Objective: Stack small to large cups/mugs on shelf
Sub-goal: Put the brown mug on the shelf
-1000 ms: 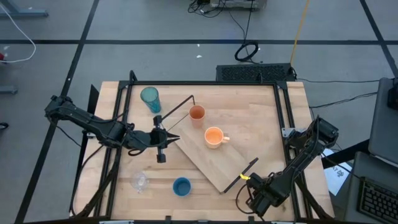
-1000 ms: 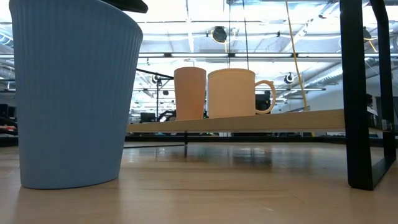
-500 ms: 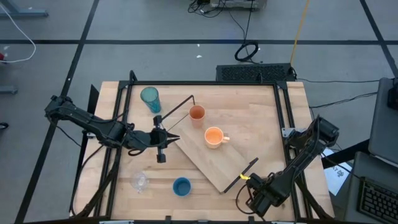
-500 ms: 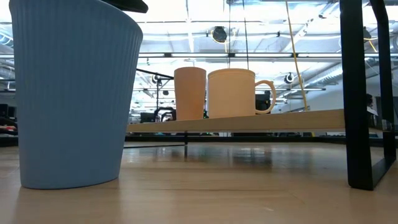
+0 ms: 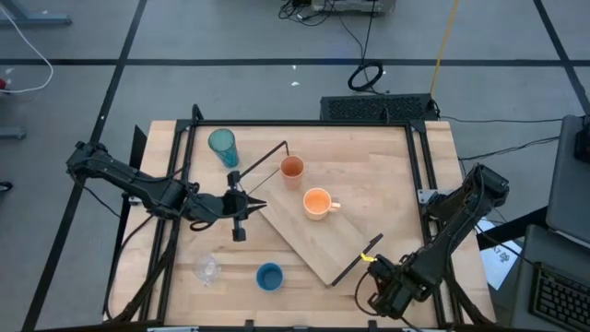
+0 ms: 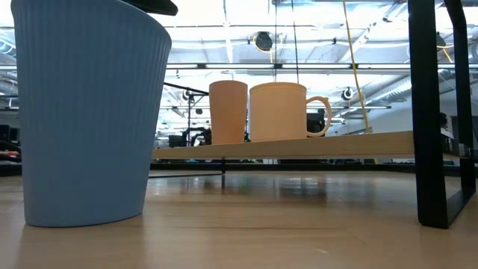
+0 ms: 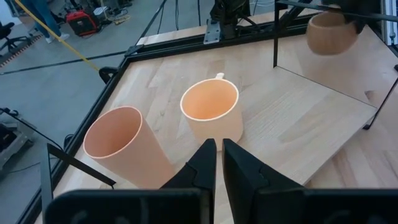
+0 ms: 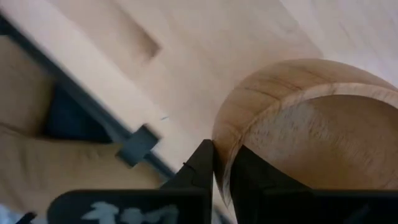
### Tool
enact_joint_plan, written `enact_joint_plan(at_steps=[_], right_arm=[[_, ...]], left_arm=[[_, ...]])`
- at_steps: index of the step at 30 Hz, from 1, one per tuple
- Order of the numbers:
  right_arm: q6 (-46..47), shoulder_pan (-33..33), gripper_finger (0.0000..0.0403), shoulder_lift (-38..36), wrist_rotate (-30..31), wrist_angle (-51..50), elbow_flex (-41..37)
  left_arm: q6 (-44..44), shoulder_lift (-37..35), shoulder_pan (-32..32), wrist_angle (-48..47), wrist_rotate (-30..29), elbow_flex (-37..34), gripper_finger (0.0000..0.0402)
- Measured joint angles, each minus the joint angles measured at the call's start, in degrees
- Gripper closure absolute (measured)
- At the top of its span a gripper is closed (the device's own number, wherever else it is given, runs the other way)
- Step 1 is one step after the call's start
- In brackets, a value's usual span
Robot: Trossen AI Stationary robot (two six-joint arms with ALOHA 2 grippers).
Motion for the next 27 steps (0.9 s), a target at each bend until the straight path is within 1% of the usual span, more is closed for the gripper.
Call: enact_joint_plan(at_steps=[13, 21, 27], right_arm=[[-4.88, -0.07, 0.0386, -0.01, 0.30, -21.69, 19.32], [-10.86, -0.72, 0.0386, -0.01, 2.16, -34.26, 30.08], [-20.92, -3.78, 0.0386, -1.04, 6.01, -34.65, 34.11]], left_arm=[[0.17, 0.00, -0.02, 0.00, -0.02, 0.00, 0.0371], [0.15, 0.00, -0.02, 0.15, 0.00, 0.00, 0.0371], [0.10, 0.00, -0.02, 0.22, 0.11, -0.01, 0.0371]])
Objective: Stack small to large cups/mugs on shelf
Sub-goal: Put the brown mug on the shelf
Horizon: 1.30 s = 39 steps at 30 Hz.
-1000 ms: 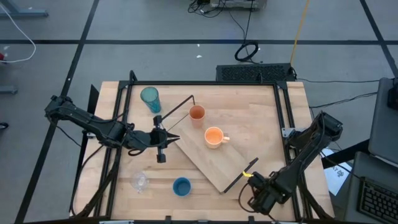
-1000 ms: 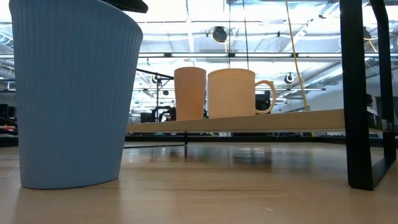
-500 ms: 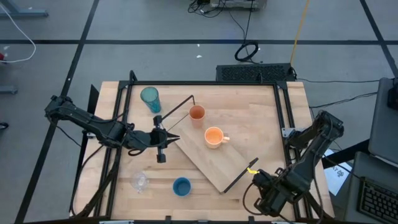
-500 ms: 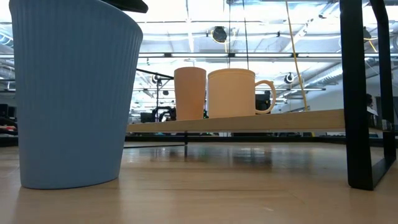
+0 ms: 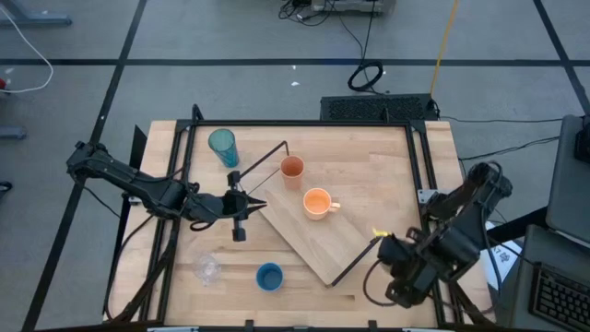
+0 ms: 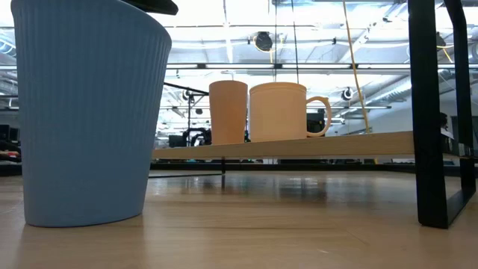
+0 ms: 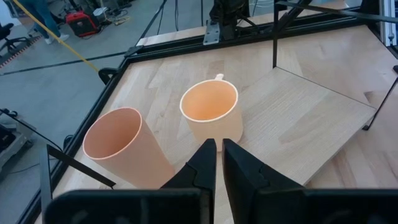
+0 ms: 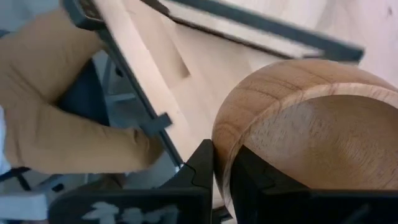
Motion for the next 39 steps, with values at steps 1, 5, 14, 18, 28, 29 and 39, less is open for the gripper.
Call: enact_joint_plan(at_steps=[1, 5, 14, 18, 28, 29, 39], right_arm=[[-1.74, -0.78, 0.0386, -0.29, 0.04, -0.02, 0.32], [-7.58, -3.82, 0.0386, -1.60, 0.26, -0.43, 0.44], [-22.36, -11.88, 0.0387, -4.20, 0.76, -0.26, 0.44], [-30.63, -15.83, 0.0387, -4.17, 0.81, -0.22, 0.44], [-50.90, -23.75, 0.0387, -4.15, 2.19, -0.24, 0.44], [-52.65, -24.29, 0.0387, -4.15, 2.16, -0.24, 0.44], [-69.34, -25.96, 0.0387, -4.15, 7.51, -0.22, 0.44]], left_arm=[[-0.02, 0.00, 0.00, 0.00, 0.02, 0.01, 0.0371], [-0.06, 0.00, 0.00, 0.00, 0.15, 0.01, 0.0371], [0.33, 0.00, 0.00, 0.00, 0.20, 0.01, 0.0371], [0.33, 0.00, 0.00, 0.02, 0.22, 0.01, 0.0371], [0.36, 0.00, 0.00, 0.02, 0.26, 0.01, 0.0371], [0.36, 0.00, 0.00, 0.02, 0.26, 0.01, 0.0371], [0.40, 0.00, 0.01, 0.00, 0.28, 0.00, 0.0371]])
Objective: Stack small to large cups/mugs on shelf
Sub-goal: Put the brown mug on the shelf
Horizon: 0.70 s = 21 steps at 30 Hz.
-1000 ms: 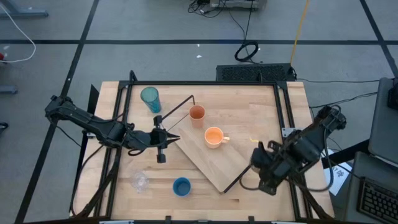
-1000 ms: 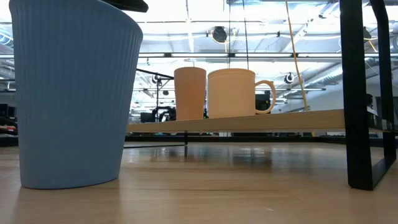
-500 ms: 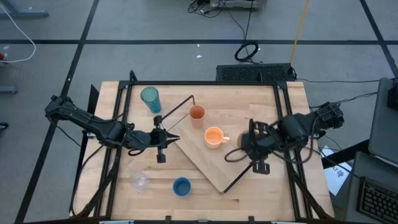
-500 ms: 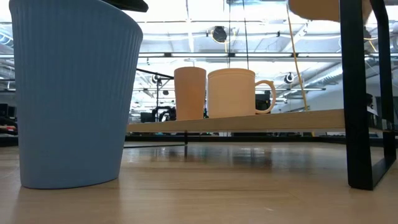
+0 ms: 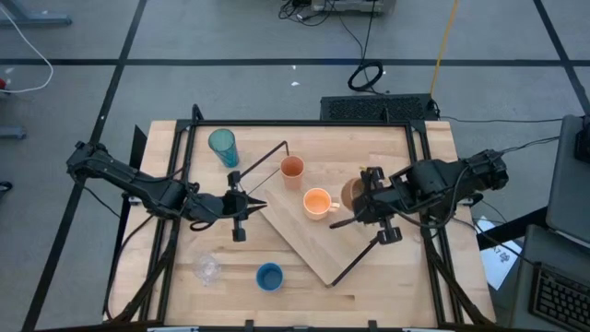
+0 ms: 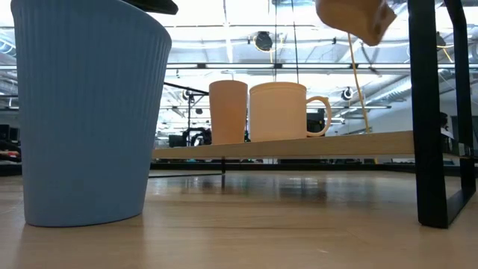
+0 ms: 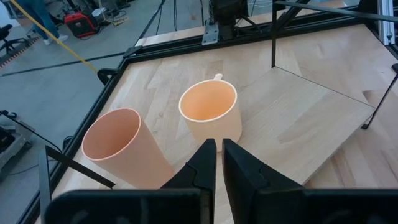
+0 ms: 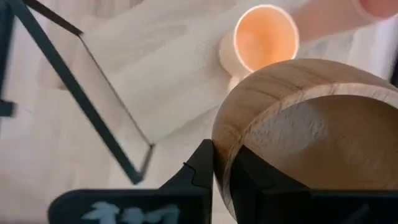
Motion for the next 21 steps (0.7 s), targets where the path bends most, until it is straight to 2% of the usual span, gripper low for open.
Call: enact_joint_plan(at_steps=[11, 21], right_arm=[[-11.80, 1.94, 0.0387, 0.00, 7.63, 6.02, 0.00], [-13.34, 3.89, 0.0387, 0.00, 7.97, 8.72, 0.00]], left_arm=[[0.11, 0.00, -0.01, -0.02, 0.00, 0.01, 0.0371], [-0.04, 0.00, -0.01, -0.02, 0.02, 0.01, 0.0371]])
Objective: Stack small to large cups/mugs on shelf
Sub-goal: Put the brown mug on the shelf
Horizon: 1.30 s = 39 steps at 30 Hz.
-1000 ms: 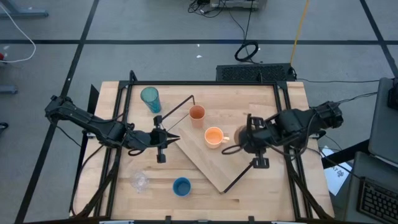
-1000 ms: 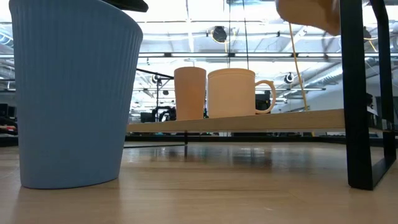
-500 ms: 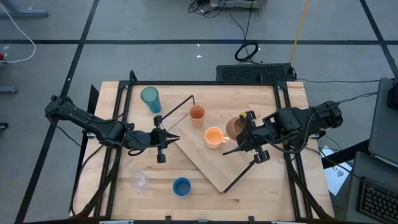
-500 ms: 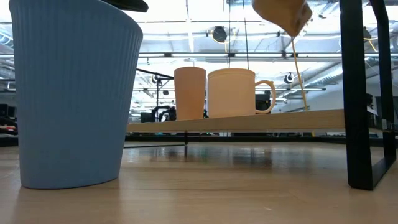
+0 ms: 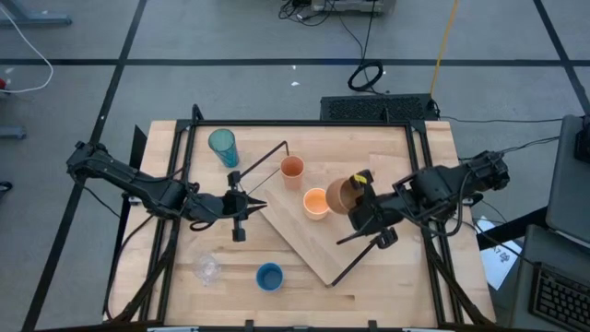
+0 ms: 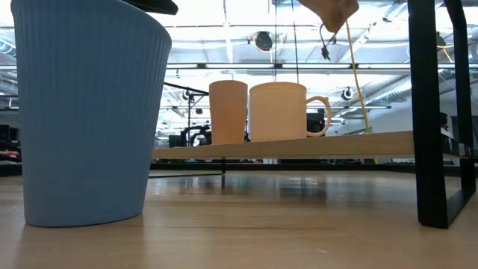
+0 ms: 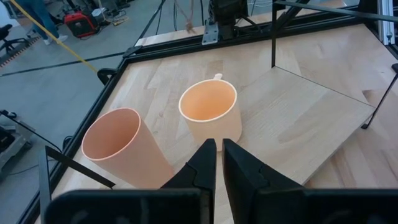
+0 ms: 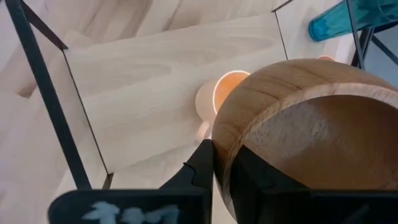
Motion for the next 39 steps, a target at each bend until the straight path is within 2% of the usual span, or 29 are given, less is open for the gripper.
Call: enact_joint_plan(at_steps=[4, 10, 20, 28, 39], right_arm=[[2.72, 0.37, 0.0387, 0.00, -0.04, 1.22, 0.00], [11.83, 0.35, 0.0387, 0.00, -0.20, 3.54, 0.00], [32.69, -0.59, 0.0384, 0.00, -1.19, 5.91, -0.02], [34.97, -0.52, 0.0384, 0.02, -3.38, 11.32, -0.02], [32.71, -0.52, 0.0383, 0.02, -3.59, 11.24, -0.02]], left_arm=[[-0.20, 0.00, 0.00, -0.01, 0.00, 0.00, 0.0371], [-0.26, 0.00, 0.00, -0.01, 0.00, 0.00, 0.0371], [-0.36, 0.00, 0.00, 0.00, 0.00, -0.02, 0.0371], [-0.44, 0.00, 0.00, -0.02, 0.00, -0.02, 0.0371], [-0.44, 0.00, 0.01, 0.00, 0.00, -0.01, 0.0371]])
